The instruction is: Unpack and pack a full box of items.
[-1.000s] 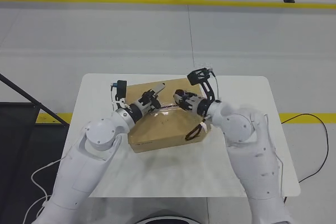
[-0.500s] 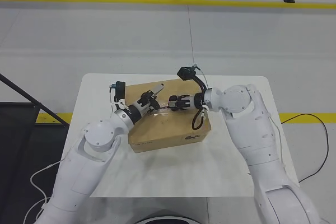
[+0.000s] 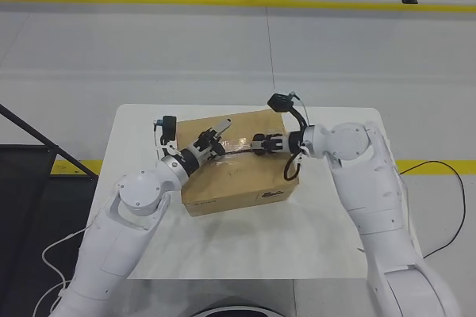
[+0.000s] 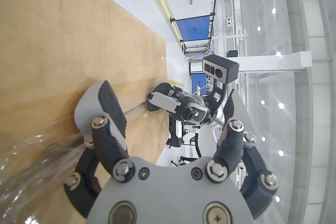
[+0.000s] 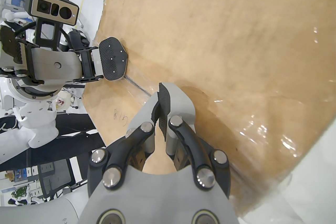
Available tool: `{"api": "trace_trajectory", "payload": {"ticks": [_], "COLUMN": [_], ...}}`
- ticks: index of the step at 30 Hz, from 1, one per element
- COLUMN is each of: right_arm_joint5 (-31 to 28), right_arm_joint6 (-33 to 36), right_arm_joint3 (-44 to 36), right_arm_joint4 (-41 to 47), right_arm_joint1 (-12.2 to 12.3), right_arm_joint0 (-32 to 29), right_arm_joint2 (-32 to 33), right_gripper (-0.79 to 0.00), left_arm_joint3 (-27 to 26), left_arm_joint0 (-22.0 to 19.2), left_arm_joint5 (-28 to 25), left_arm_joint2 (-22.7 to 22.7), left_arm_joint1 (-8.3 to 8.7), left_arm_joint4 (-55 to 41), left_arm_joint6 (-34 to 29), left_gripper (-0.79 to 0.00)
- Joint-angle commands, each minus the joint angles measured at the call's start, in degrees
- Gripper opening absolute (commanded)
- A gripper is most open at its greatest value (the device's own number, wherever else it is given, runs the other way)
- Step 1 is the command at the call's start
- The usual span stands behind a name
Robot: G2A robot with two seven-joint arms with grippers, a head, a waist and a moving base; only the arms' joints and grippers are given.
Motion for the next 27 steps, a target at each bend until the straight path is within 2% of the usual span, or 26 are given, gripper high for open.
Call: {"api": "trace_trajectory", "payload": {"ticks": [1,15,27], "right_arm_joint5": [0.15,1.89,3.85], "right_arm_joint6": [-0.45,-4.64,-6.96], "right_arm_joint3": [-0.51,-4.83,-4.20], "right_arm_joint4": [0.32,1.53,1.78], "right_arm_joint1": [0.43,3.45,5.11], "right_arm_joint0": [-0.56,-5.35,-6.28], "right_arm_joint2": [1.11,8.41,10.24], "right_gripper": [-0.785,-0.785,-0.785], "left_arm_joint3": [-0.04,-0.38,-0.72], "left_arm_joint0": [0.03,0.52,0.91], "left_arm_joint5": [0.01,-0.17,-0.41], "left_arm_joint2": [-0.07,-0.95,-2.68], "left_arm_joint1": [0.00,0.03,0.18], "left_arm_joint4": [0.02,-0.03,-0.60], "left_arm_joint6": [-0.06,-0.25,-0.59], "left_gripper": [0.000,0.000,0.000]}}
